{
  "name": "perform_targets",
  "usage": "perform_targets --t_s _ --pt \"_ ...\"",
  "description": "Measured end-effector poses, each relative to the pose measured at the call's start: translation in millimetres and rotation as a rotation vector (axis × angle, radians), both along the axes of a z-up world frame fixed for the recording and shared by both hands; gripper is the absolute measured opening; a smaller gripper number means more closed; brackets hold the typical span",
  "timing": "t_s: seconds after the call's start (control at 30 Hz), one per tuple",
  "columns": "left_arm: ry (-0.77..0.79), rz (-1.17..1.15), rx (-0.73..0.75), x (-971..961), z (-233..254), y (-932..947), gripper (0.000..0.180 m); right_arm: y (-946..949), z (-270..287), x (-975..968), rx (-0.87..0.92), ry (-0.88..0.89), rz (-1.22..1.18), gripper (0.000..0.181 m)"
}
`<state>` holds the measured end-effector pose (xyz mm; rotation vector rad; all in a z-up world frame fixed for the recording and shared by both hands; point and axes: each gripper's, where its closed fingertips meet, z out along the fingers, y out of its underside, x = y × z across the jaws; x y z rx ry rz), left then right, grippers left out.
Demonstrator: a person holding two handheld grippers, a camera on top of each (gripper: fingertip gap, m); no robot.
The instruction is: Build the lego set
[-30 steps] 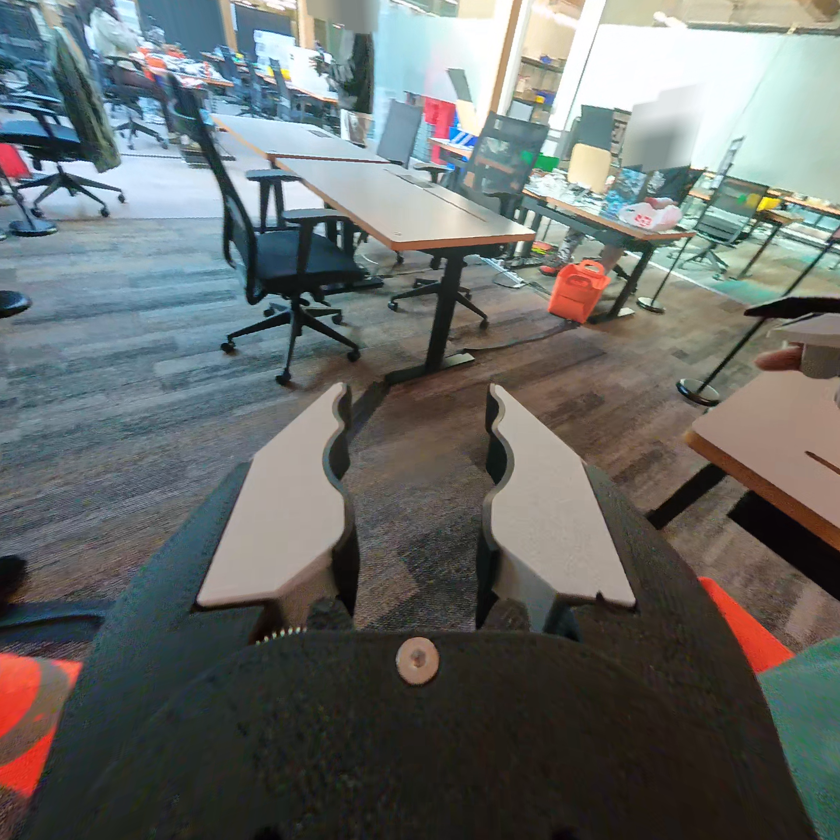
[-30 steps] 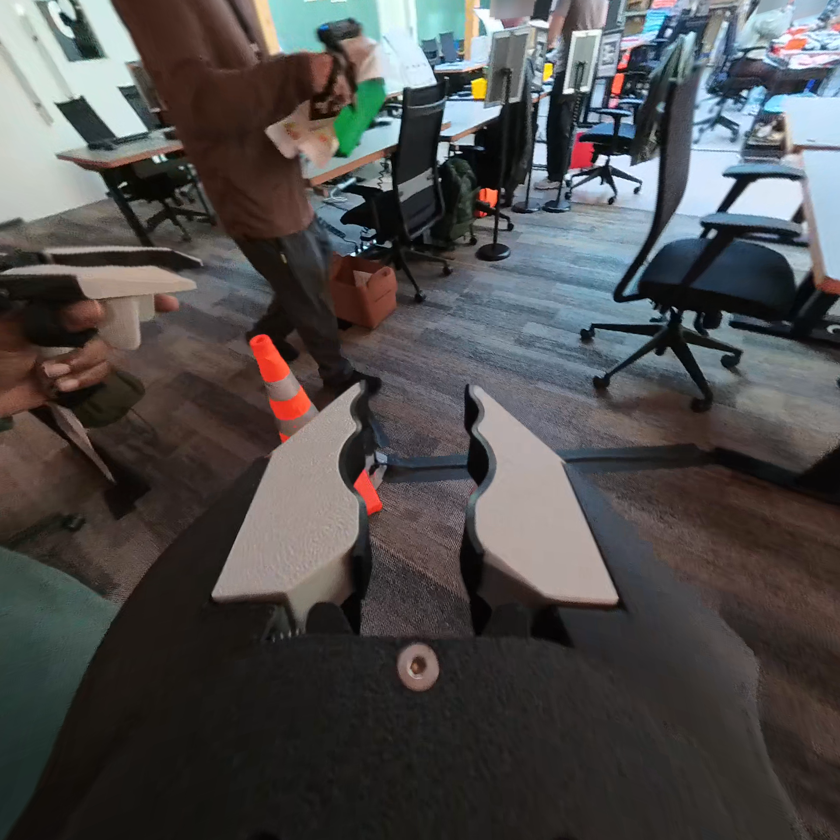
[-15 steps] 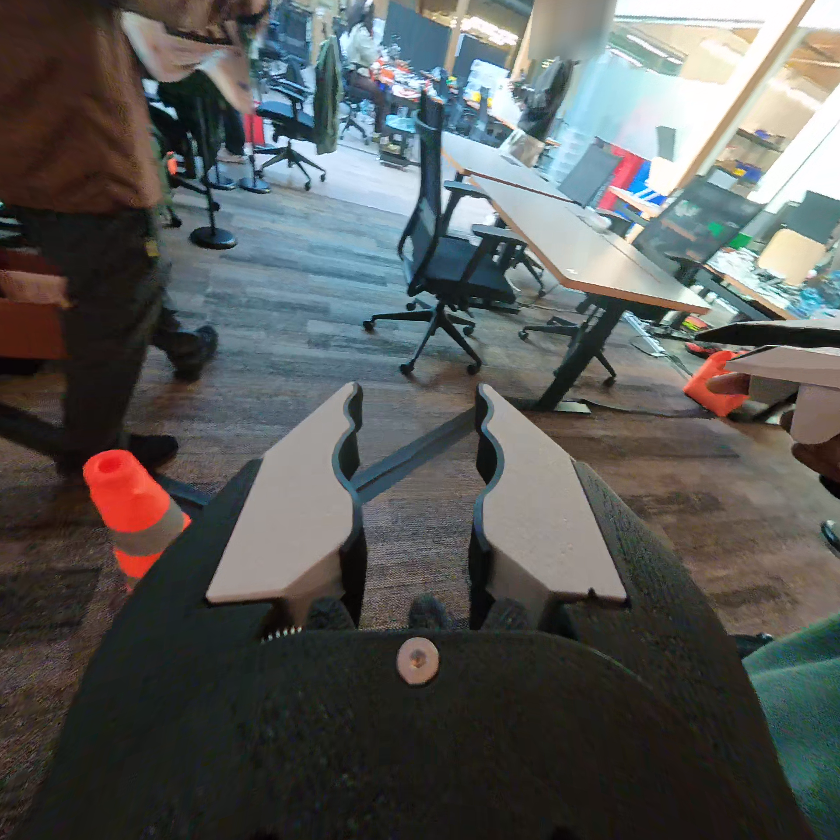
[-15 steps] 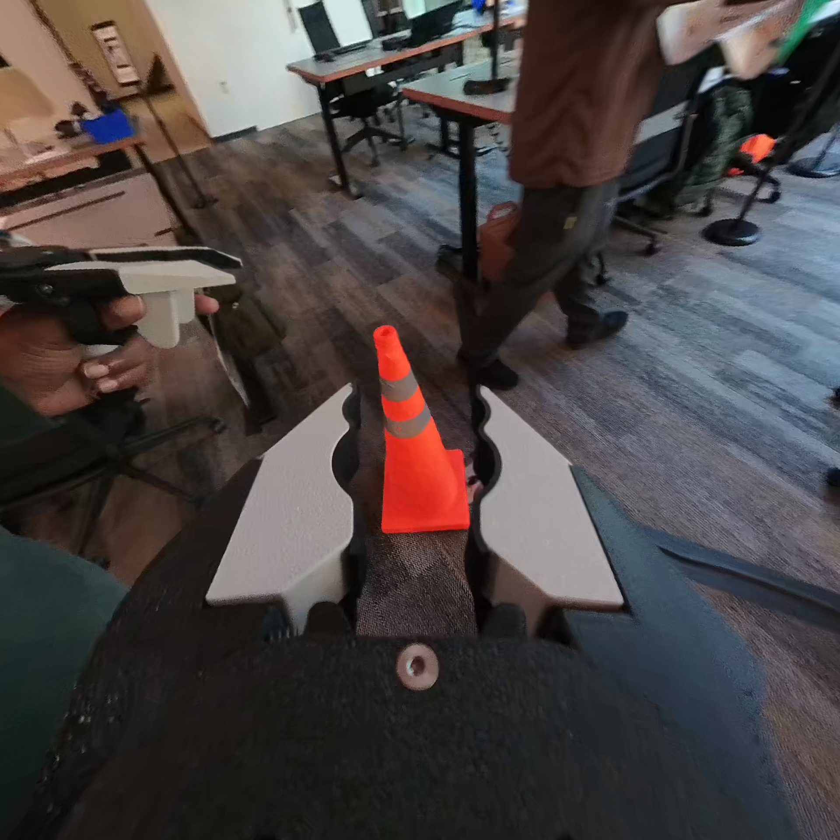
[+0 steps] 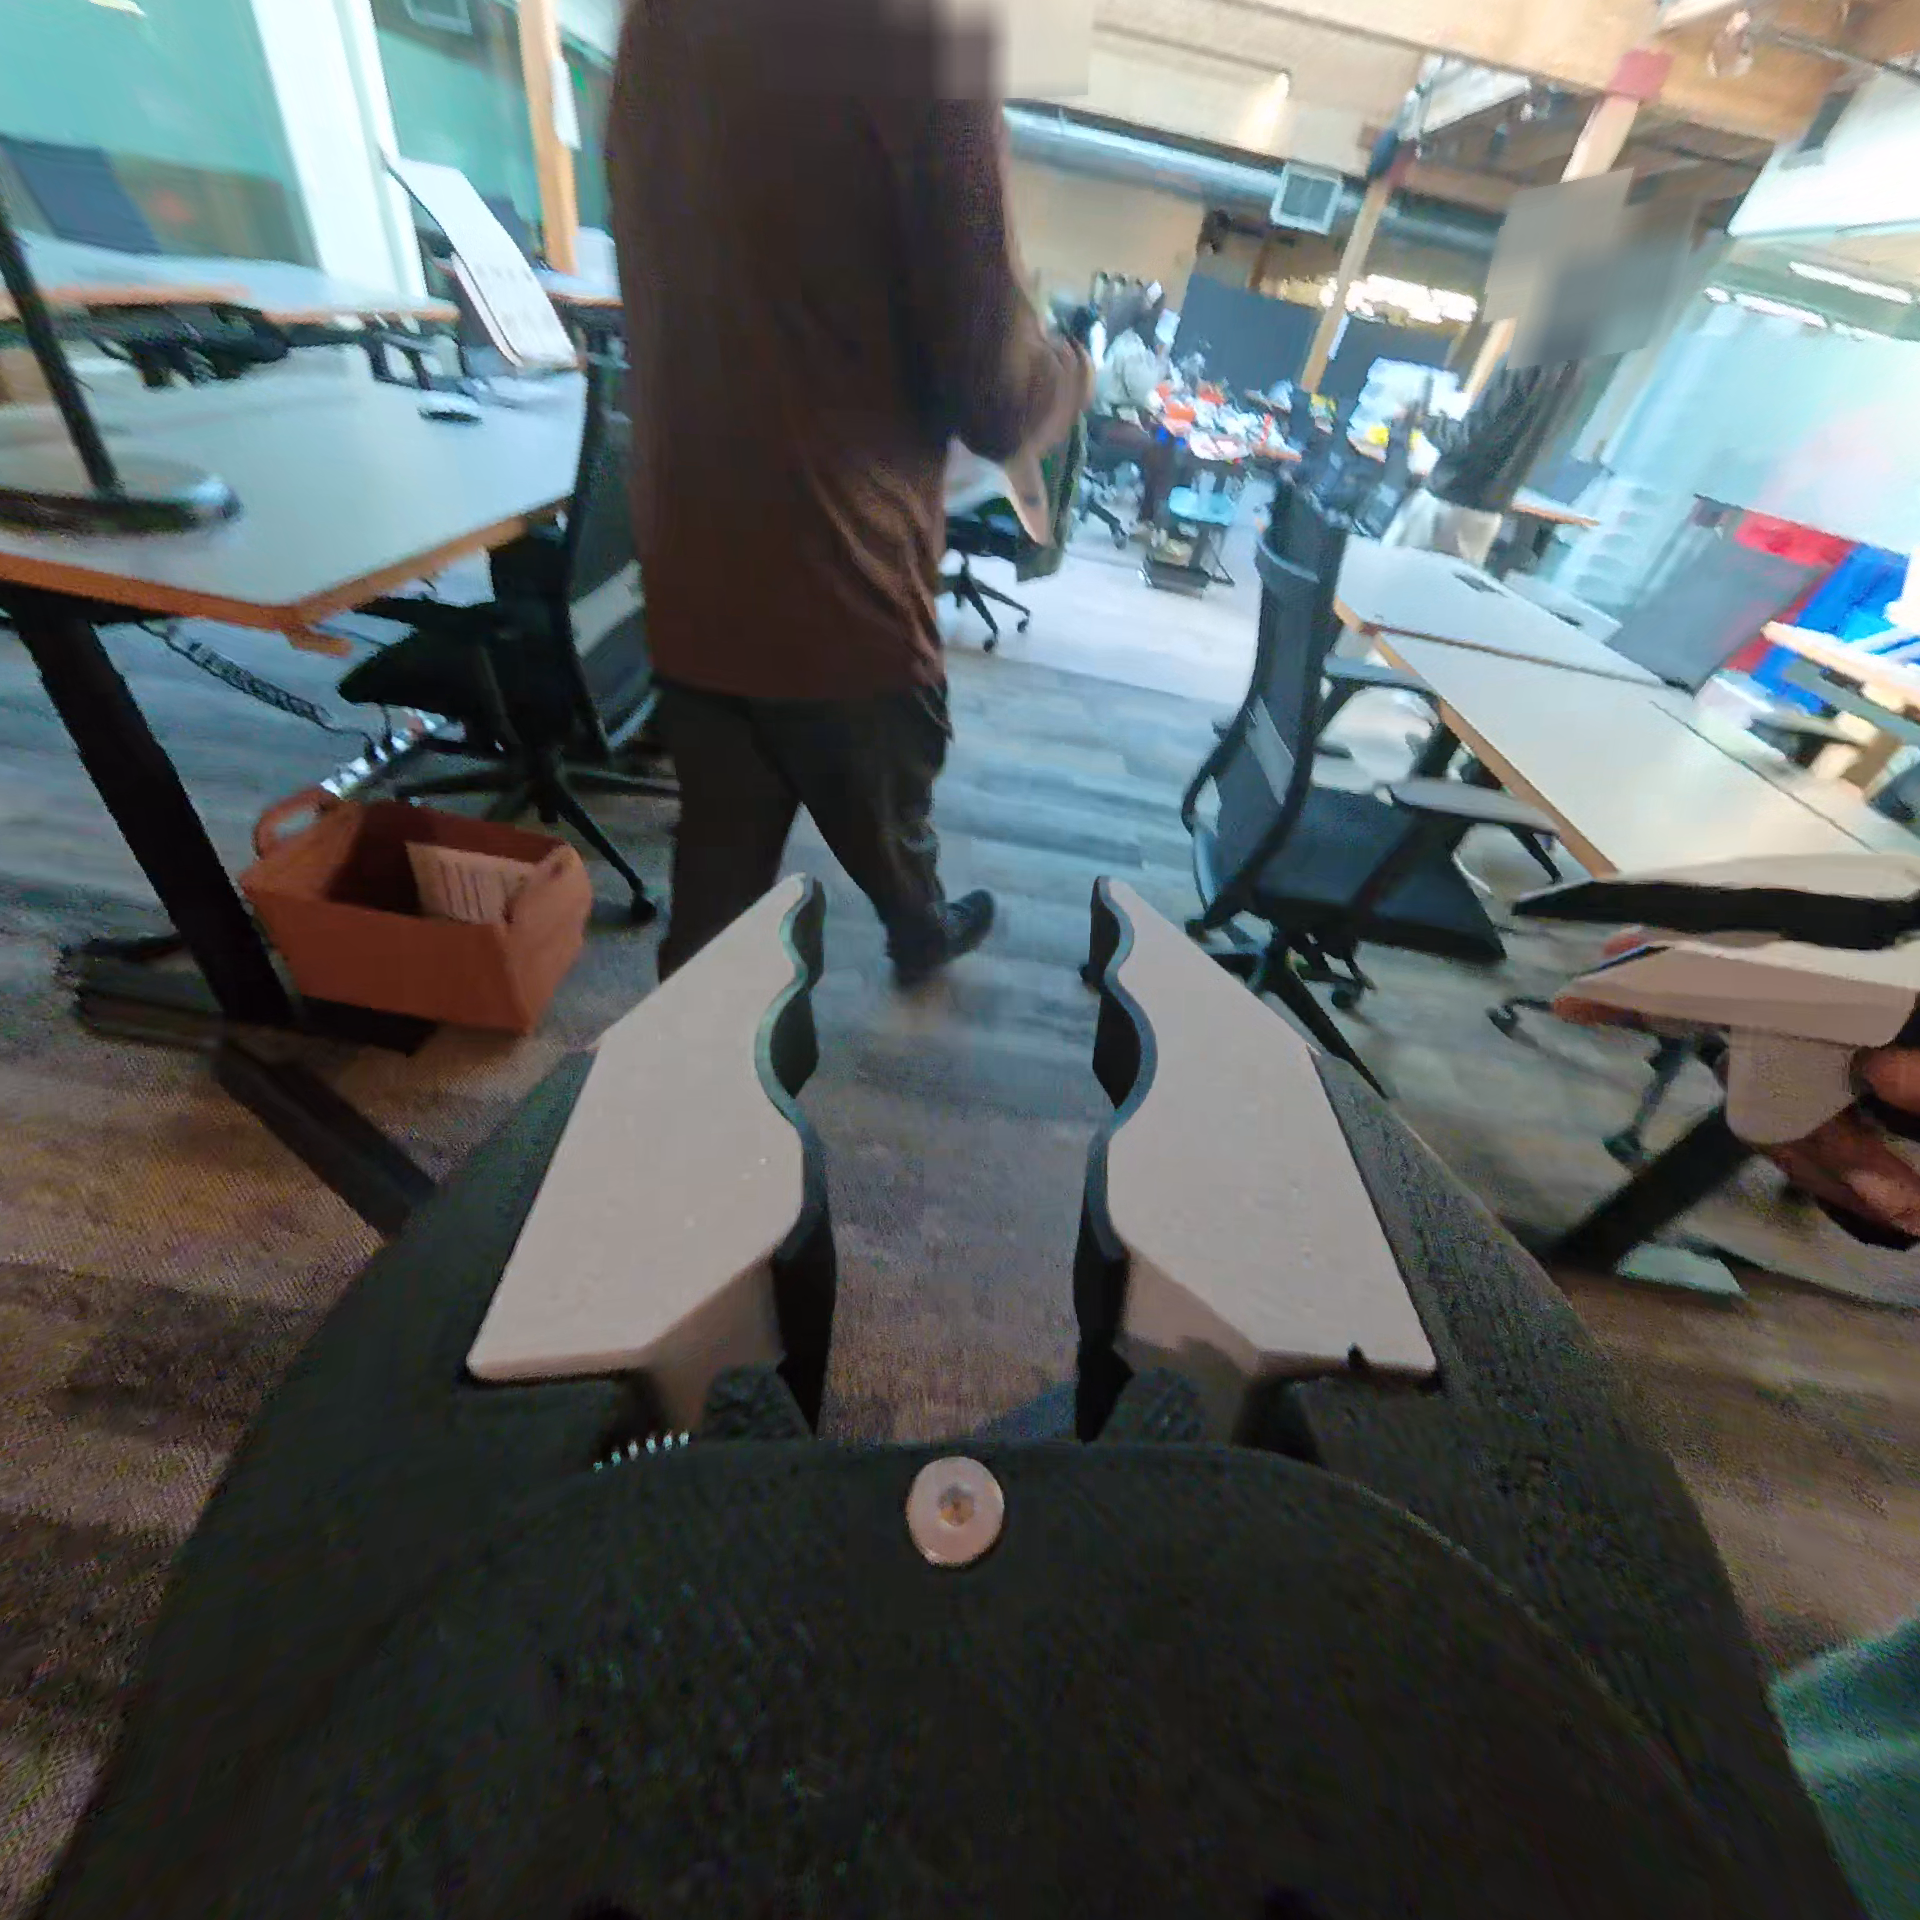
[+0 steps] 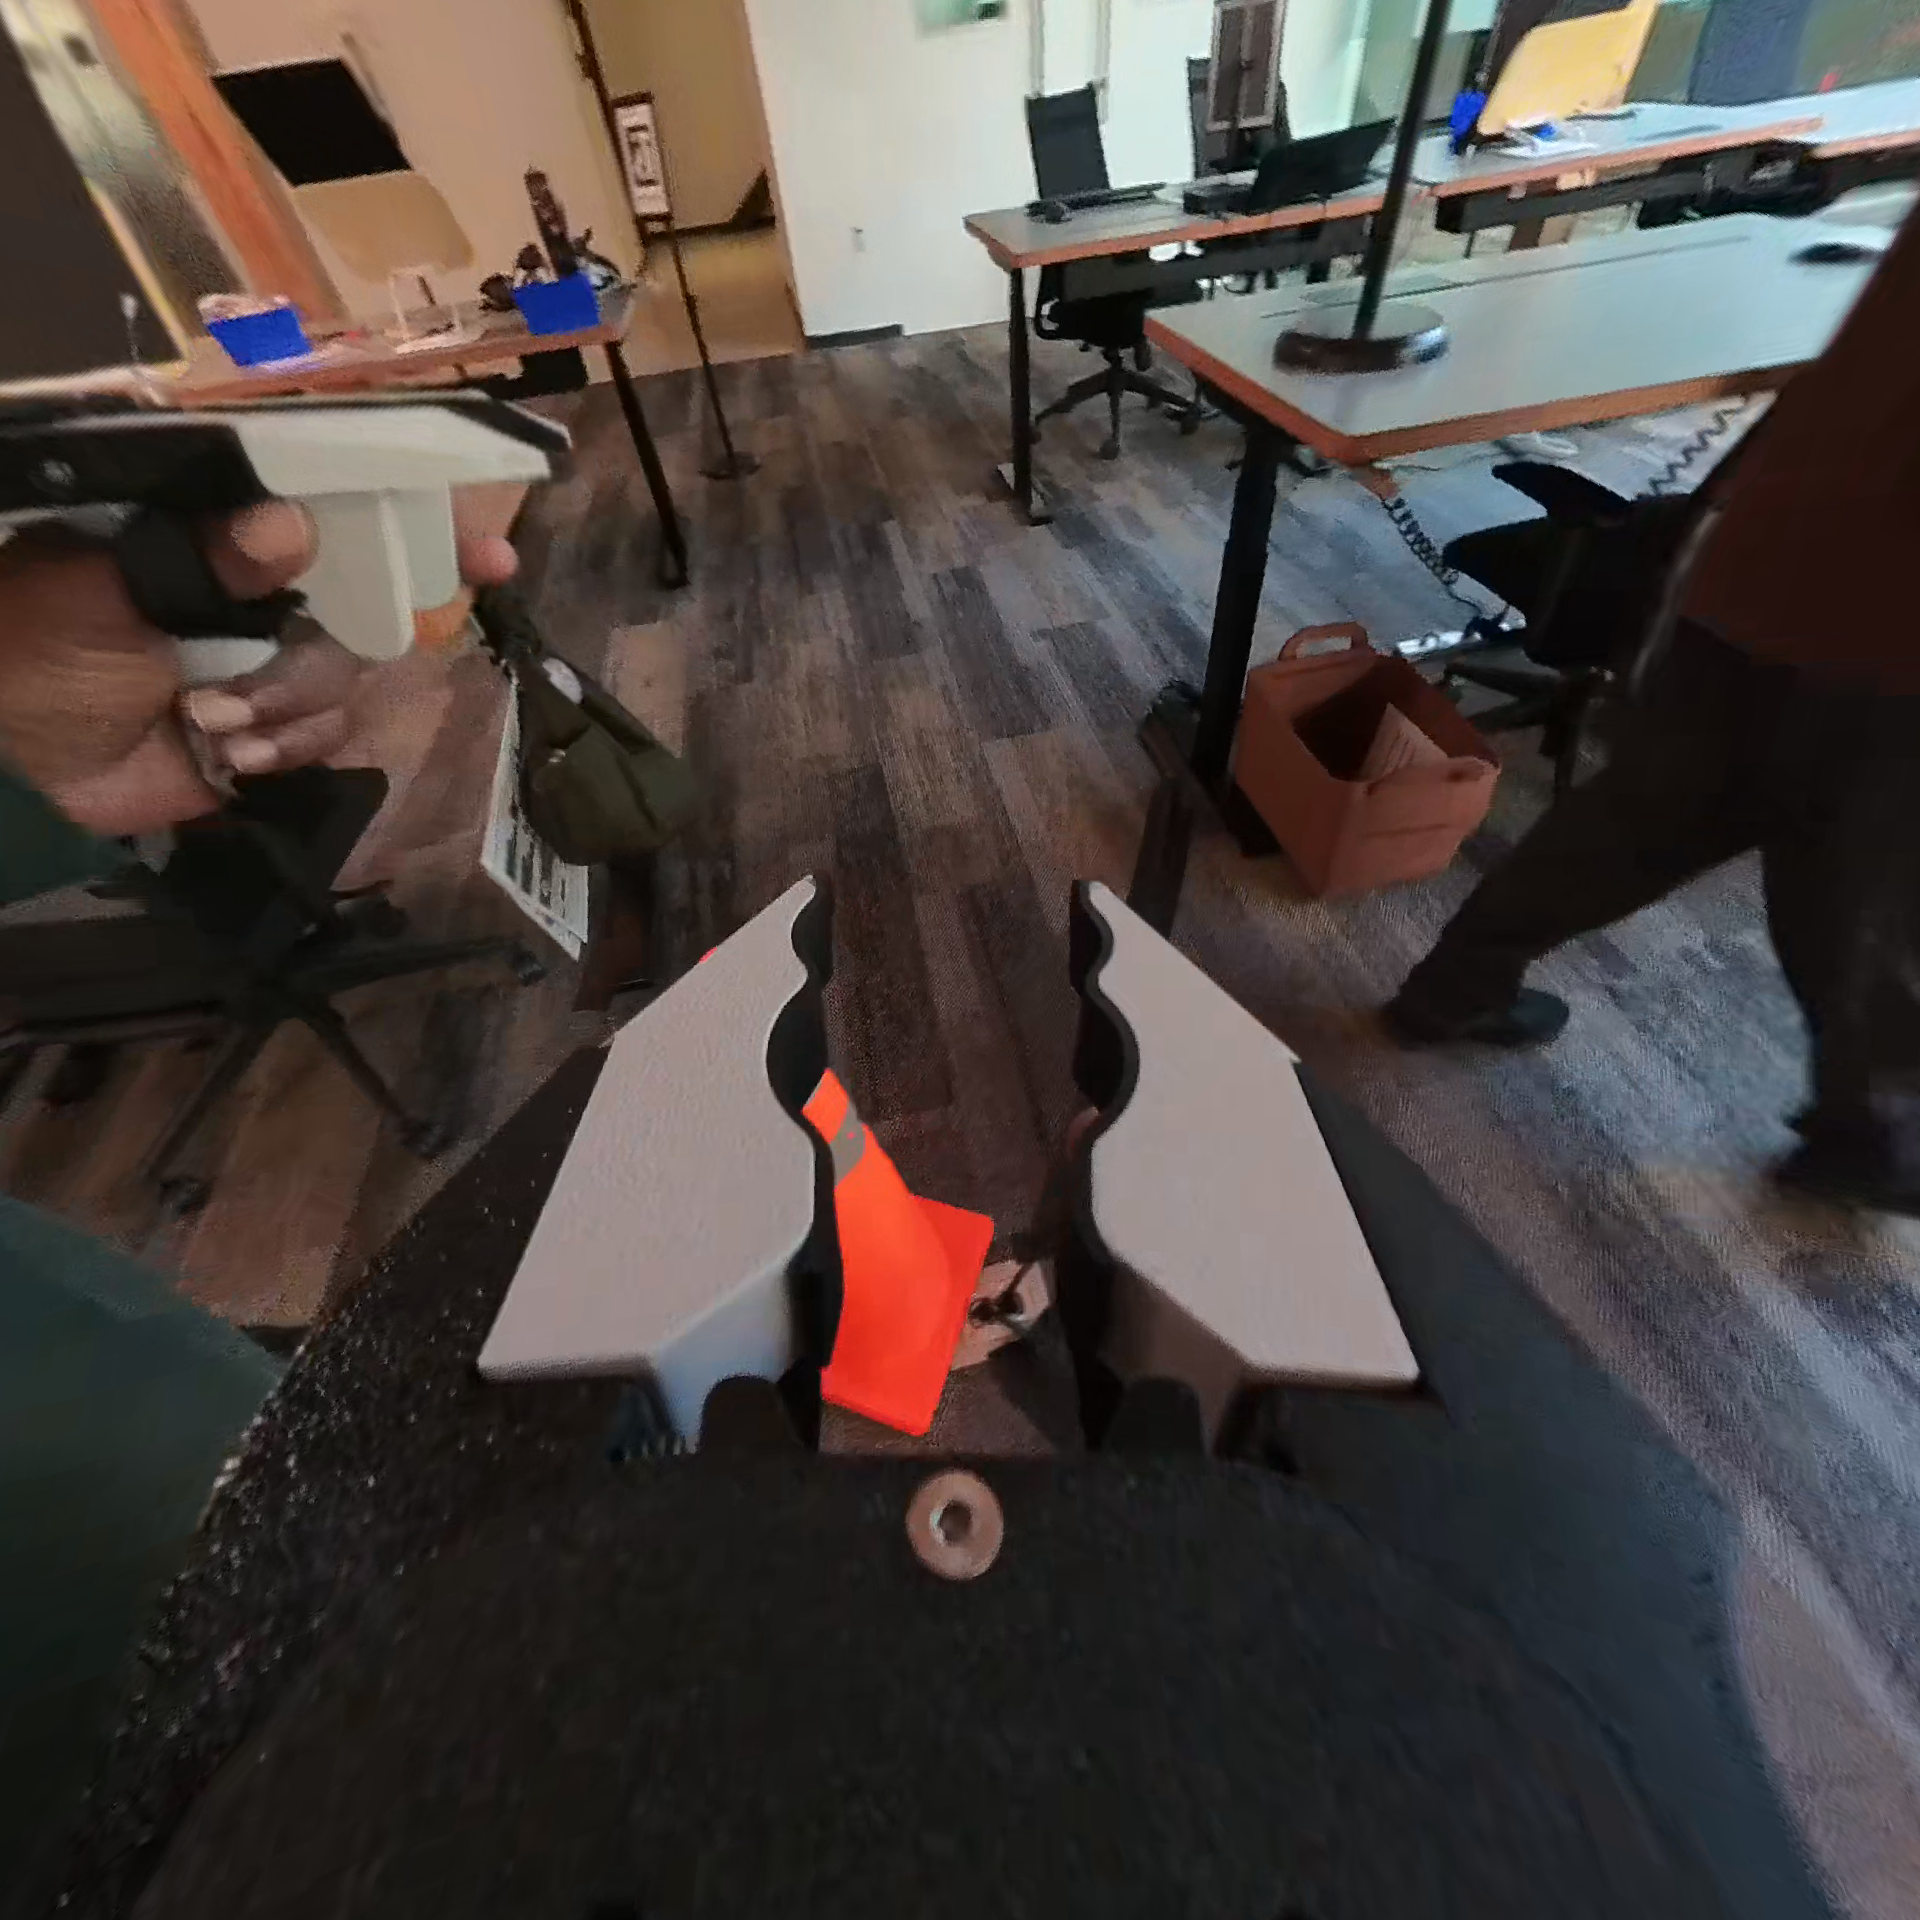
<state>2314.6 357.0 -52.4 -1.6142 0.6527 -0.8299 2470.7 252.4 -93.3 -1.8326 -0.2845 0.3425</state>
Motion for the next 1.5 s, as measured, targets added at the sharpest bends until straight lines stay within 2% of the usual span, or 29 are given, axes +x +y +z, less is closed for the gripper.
perform_targets --t_s 0.13,0.33,0.5,0.6,0.73,0.83,0.97,1.2,1.3,1.5 --pt "0.024 0.077 0.026 11.3 5.0 43.0 0.049 65.5 12.8 32.2 0.014 0.0 0.084 0.044" --pt "0.08 0.23 -0.033 -11.2 -33.3 106.9 0.049 154.6 9.5 33.3 -0.002 0.055 0.193 0.043" --pt "0.038 0.306 -0.037 -13.6 -51.2 178.6 0.038 224.2 -1.3 27.8 -0.034 0.061 0.255 0.041" --pt "-0.006 0.337 -0.025 -4.5 -43.9 235.5 0.035 273.3 0.1 32.0 -0.068 0.047 0.29 0.041" --pt "-0.017 0.279 0.026 24.5 -25.9 311.2 0.036 350.7 16.8 50.8 -0.001 -0.052 0.305 0.041" --pt "0.011 0.257 0.053 39.7 -6.8 362.3 0.046 403.1 15.4 60.4 -0.026 -0.009 0.309 0.041" --pt "-0.002 0.334 0.062 37.5 4.3 416.9 0.046 459.3 3.9 58.3 -0.05 -0.009 0.384 0.04" --pt "-0.012 0.608 -0.061 6.8 -35.8 489.7 0.031 579.8 -22.6 65.4 -0.091 0.019 0.545 0.039" --pt "-0.017 0.746 -0.058 -13.1 -21.6 517.7 0.027 642.7 -12.6 65.4 -0.091 0.051 0.619 0.038" --pt "-0.051 0.99 -0.067 -67.0 -13.7 556.6 0.004 762.7 -0.8 23.9 -0.073 0.023 0.827 0.034"
